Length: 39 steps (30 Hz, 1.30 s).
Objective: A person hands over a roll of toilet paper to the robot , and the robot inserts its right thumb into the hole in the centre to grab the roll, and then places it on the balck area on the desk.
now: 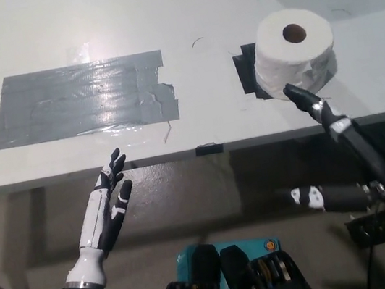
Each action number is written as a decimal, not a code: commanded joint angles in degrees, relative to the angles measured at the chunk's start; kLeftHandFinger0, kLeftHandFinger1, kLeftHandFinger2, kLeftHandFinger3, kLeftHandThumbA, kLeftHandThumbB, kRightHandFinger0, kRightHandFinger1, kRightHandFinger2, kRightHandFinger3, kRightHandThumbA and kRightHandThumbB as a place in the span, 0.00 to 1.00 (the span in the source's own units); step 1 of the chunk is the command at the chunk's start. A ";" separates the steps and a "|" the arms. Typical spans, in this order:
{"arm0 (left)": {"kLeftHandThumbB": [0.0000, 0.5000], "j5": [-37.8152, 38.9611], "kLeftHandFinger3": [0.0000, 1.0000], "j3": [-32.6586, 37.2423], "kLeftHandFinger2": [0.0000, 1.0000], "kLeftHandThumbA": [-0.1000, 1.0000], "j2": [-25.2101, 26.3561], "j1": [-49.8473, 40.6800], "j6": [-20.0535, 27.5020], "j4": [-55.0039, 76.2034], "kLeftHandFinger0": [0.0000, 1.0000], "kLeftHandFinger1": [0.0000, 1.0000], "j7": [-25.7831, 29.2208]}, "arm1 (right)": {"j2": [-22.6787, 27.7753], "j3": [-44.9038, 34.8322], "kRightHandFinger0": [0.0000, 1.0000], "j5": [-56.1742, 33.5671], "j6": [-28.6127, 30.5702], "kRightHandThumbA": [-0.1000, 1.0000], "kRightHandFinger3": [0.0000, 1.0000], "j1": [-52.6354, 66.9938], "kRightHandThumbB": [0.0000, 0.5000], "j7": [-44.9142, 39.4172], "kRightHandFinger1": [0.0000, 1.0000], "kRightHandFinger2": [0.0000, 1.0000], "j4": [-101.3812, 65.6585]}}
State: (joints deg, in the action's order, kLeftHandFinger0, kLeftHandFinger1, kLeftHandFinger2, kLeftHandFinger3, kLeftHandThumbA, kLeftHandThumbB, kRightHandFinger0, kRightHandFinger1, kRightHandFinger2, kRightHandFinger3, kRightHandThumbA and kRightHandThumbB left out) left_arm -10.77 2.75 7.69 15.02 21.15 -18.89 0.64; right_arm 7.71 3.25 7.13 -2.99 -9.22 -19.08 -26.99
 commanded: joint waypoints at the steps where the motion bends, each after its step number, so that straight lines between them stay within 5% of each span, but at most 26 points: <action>1: 0.24 0.15 1.00 -0.35 1.00 0.97 0.29 0.91 2.16 1.79 1.00 1.00 0.71 | -1.38 0.18 1.00 -3.05 10.06 1.00 1.00 0.99 0.55 3.43 1.00 1.00 -11.00; 2: 0.23 0.19 1.00 -0.33 1.00 0.97 0.26 0.57 2.22 1.91 1.00 1.00 0.69 | -1.57 0.21 1.00 -3.01 10.06 0.99 1.00 1.34 0.48 3.42 1.00 1.00 -10.33; 3: 0.23 0.42 1.00 -0.30 1.00 0.96 0.28 -0.13 2.46 2.03 1.00 1.00 0.53 | -1.99 0.34 1.00 -2.53 11.00 1.00 1.00 2.16 0.59 3.71 1.00 1.00 -5.78; 16: 0.27 -0.12 1.00 0.34 1.00 0.94 -0.05 -6.03 2.11 3.63 1.00 1.00 0.30 | -2.66 0.14 1.00 -0.33 15.61 0.93 1.00 5.73 0.47 6.36 1.00 1.00 18.17; 21: 0.25 -0.48 1.00 0.58 1.00 0.92 0.09 -8.03 3.60 3.46 1.00 1.00 0.50 | -2.97 0.01 1.00 -1.12 17.42 0.88 1.00 5.94 0.52 7.38 1.00 1.00 25.82; 39: 0.34 -0.70 1.00 0.32 1.00 0.93 -0.08 -9.43 3.68 2.63 1.00 1.00 1.01 | -2.37 0.02 1.00 -3.85 18.53 0.82 1.00 5.64 0.44 7.21 1.00 1.00 32.46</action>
State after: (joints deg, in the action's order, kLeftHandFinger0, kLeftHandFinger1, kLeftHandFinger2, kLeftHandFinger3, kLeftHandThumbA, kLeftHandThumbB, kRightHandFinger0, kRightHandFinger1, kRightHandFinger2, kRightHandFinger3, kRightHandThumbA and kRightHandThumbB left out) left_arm -10.95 3.16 7.56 5.81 22.87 -17.27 0.69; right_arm 5.33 3.37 5.37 12.26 -2.78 -12.53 5.33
